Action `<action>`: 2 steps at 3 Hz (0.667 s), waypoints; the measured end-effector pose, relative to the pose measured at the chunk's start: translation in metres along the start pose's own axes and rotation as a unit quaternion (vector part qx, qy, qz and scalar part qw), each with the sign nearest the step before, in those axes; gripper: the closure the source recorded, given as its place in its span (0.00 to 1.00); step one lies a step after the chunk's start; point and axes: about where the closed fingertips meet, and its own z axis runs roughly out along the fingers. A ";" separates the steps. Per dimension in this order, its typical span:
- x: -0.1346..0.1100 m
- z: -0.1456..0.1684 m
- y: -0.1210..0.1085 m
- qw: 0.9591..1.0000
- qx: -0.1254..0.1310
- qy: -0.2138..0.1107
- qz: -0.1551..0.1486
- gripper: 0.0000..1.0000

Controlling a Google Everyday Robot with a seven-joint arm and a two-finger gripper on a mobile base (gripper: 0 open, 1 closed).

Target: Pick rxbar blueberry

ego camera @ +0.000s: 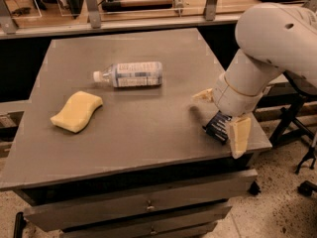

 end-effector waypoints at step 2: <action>0.015 -0.027 0.023 1.000 0.000 0.002 0.017 0.00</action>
Offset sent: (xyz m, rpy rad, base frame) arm -0.0231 -0.0472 0.0299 -0.0086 0.0161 -0.0569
